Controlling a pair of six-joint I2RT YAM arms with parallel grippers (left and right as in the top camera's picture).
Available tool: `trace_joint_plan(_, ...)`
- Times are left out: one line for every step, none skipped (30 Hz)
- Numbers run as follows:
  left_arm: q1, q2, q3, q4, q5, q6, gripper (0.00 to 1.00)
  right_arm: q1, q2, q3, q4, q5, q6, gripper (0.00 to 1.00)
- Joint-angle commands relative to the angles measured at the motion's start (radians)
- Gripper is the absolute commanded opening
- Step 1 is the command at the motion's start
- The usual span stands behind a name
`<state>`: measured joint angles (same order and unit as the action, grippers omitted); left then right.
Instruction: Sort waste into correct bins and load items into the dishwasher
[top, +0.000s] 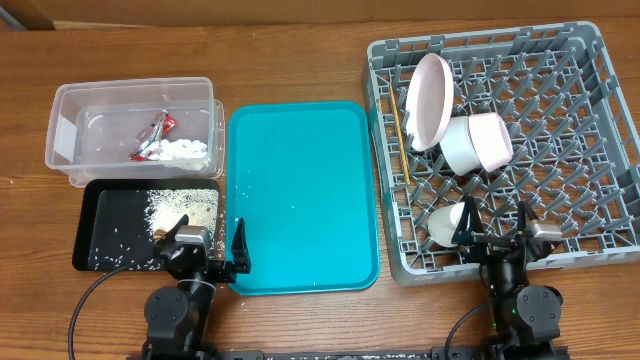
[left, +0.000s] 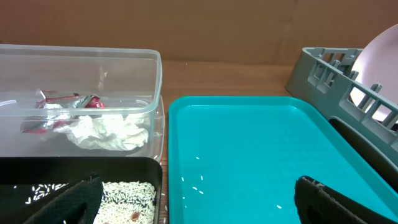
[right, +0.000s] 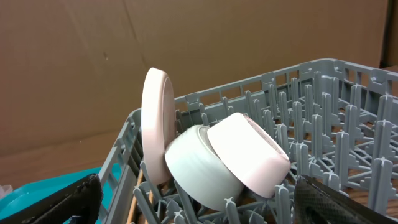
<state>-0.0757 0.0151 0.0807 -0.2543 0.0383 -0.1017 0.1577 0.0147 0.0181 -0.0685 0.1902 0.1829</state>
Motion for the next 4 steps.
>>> trace_joint_plan(0.01, -0.01, -0.003, 0.001, 0.006, -0.01, 1.0, -0.003, -0.012, -0.01, 0.008, -0.001, 0.003, 1.0)
trace_joint_plan(0.01, -0.01, -0.003, 0.001, 0.006, -0.01, 1.0, -0.003, -0.012, -0.01, 0.008, -0.001, 0.003, 1.0)
trace_joint_plan(0.01, -0.01, -0.003, 0.001, 0.006, -0.01, 1.0, -0.003, -0.012, -0.01, 0.008, -0.001, 0.003, 1.0)
trace_joint_plan(0.01, -0.01, -0.003, 0.001, 0.006, -0.01, 1.0, -0.003, -0.012, -0.01, 0.008, -0.001, 0.003, 1.0)
